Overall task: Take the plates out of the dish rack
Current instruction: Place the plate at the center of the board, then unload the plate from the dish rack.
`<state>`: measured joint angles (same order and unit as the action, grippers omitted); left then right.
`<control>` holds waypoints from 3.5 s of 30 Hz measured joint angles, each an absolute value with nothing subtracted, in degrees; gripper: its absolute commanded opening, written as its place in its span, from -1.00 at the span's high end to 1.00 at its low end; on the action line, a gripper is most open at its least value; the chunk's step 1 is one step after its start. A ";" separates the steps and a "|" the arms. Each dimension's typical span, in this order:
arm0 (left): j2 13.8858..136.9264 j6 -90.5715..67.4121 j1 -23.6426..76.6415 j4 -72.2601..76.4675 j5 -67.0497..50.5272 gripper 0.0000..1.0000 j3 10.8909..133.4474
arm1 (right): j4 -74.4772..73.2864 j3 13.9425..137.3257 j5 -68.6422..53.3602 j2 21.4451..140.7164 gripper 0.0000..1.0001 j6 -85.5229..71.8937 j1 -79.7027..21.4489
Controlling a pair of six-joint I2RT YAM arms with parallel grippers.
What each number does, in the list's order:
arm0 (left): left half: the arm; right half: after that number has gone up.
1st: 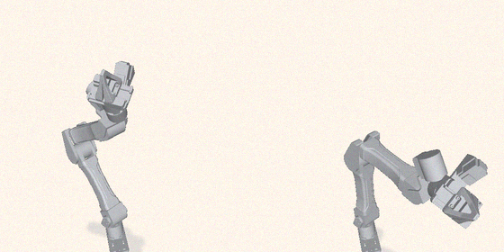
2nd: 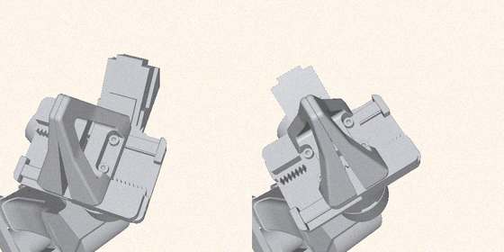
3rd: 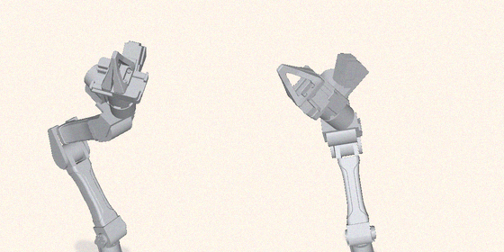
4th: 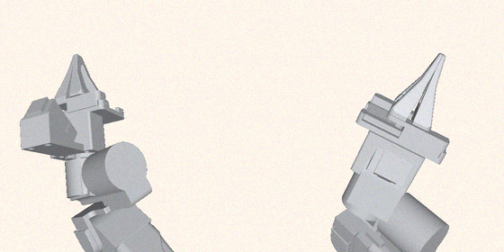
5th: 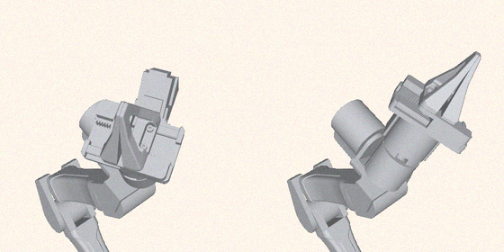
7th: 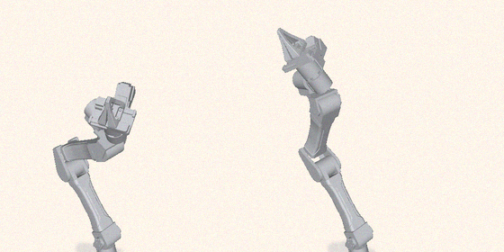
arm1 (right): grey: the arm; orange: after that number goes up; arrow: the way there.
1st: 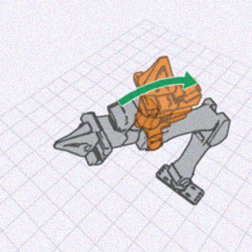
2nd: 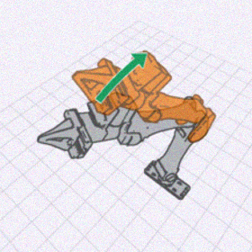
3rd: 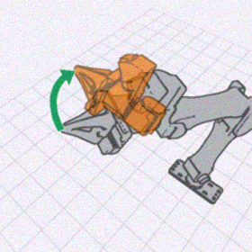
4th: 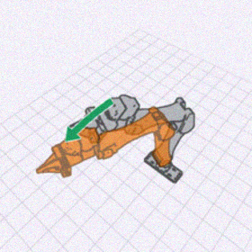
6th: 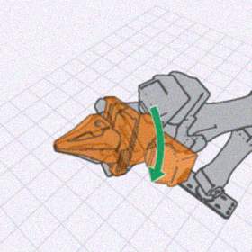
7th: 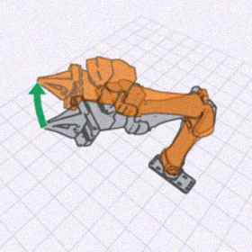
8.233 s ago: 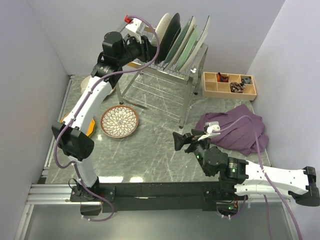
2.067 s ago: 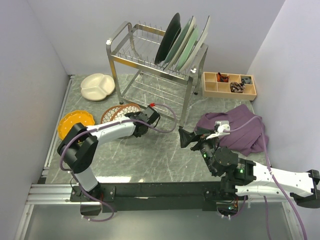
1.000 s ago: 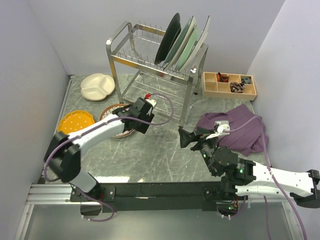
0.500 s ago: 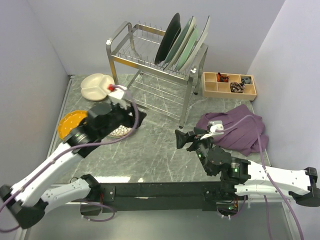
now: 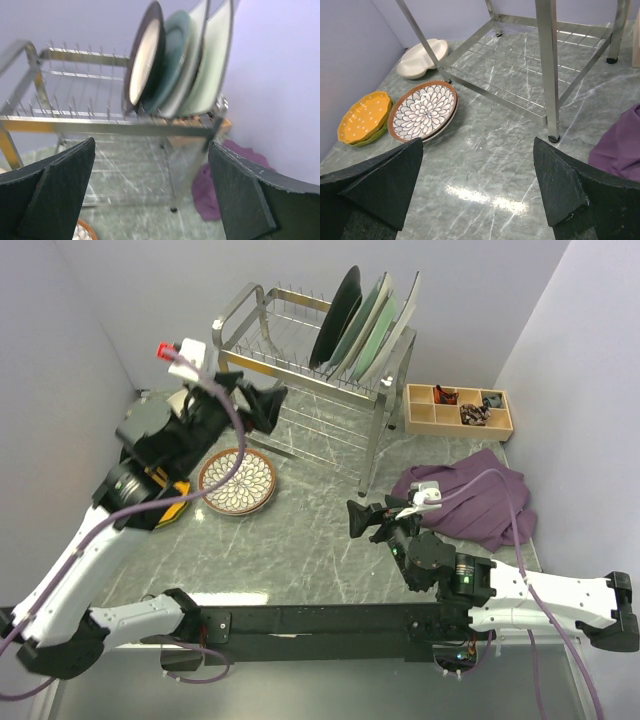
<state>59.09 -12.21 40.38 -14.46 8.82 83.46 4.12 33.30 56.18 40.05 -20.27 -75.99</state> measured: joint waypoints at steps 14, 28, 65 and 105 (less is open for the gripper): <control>79.68 -12.03 26.65 -9.61 -14.59 -0.06 96.99 | 4.32 33.30 55.81 40.58 -0.92 -20.29 -75.99; 91.07 -8.56 26.65 -4.16 -21.06 0.00 101.27 | 4.27 33.30 55.20 40.14 -0.91 -20.29 -75.99; 104.90 -7.62 27.20 -0.16 -27.33 0.80 114.37 | 4.23 33.30 55.22 40.45 -0.91 -20.29 -75.99; 104.09 -7.27 28.05 0.95 -25.45 0.98 113.82 | 4.21 33.30 55.09 40.16 -0.91 -20.29 -75.99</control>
